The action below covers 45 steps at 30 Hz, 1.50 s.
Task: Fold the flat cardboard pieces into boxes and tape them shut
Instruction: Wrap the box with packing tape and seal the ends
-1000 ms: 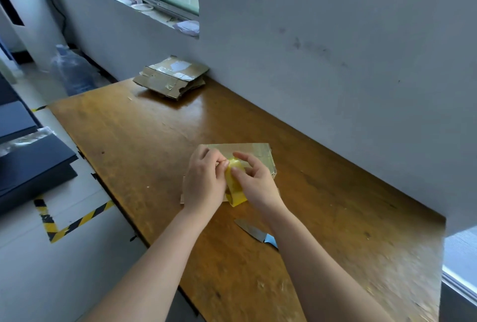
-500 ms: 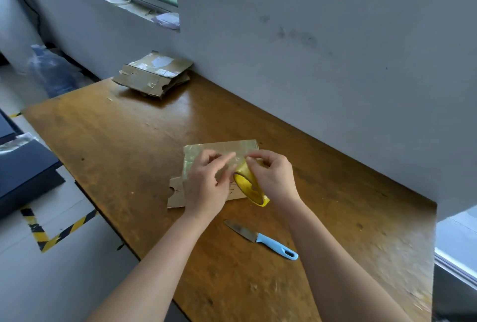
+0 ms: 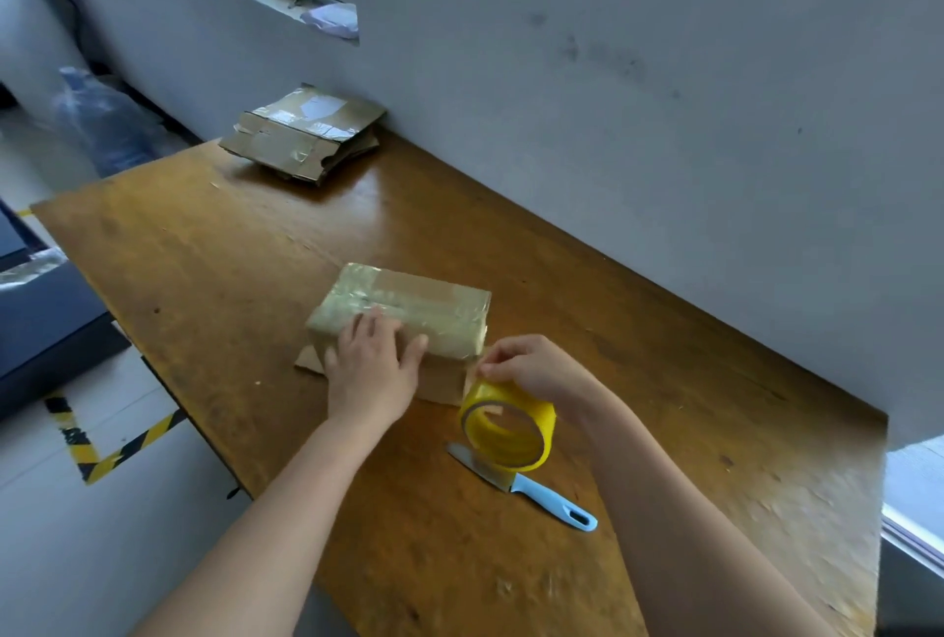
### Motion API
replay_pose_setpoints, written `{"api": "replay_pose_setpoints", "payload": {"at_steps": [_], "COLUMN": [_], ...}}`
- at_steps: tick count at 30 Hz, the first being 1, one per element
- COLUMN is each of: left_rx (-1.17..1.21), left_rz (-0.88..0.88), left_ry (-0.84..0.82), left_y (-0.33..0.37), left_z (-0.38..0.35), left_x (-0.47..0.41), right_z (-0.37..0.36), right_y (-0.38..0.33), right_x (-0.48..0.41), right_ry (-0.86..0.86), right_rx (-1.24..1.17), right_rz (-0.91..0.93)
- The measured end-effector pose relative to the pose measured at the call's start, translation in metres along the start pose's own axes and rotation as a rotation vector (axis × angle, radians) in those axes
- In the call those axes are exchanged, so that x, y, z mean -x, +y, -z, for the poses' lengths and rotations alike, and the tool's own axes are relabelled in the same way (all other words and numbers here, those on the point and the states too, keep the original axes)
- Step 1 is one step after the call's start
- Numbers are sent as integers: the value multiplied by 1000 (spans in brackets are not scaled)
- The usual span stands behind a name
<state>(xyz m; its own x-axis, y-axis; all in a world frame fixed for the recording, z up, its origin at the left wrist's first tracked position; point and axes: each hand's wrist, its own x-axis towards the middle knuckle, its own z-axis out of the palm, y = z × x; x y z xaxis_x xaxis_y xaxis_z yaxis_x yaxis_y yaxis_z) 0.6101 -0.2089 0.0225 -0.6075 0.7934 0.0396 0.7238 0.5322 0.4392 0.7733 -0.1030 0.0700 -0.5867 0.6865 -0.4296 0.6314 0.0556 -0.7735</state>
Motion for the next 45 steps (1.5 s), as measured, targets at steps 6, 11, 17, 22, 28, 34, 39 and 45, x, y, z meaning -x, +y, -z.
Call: {"api": "replay_pose_setpoints", "payload": {"at_steps": [6, 11, 17, 22, 28, 34, 39, 45], "left_rx": [-133, -3, 131, 283, 602, 1044, 922, 913], "left_rz": [108, -41, -214, -203, -160, -29, 18, 72], "left_ry": [-139, -270, -452, -423, -253, -227, -137, -41], "left_y": [-7, -32, -53, -68, -55, -30, -29, -37], "left_z": [6, 20, 47, 43, 54, 75, 85, 95], "left_x": [-12, -15, -20, -1, 12, 20, 16, 9], "right_z": [-36, -19, -28, -30, -32, -43, -53, -56], "right_y": [-18, -27, -31, -29, -64, -107, -119, -112], "right_x": [2, -7, -8, -3, 4, 16, 18, 13], "right_ry": [-260, -37, -42, -153, 39, 178, 177, 113], "right_rx": [-6, 94, 132, 128, 398, 611, 709, 583], "right_rz": [109, 64, 52, -12, 153, 316, 351, 353]}}
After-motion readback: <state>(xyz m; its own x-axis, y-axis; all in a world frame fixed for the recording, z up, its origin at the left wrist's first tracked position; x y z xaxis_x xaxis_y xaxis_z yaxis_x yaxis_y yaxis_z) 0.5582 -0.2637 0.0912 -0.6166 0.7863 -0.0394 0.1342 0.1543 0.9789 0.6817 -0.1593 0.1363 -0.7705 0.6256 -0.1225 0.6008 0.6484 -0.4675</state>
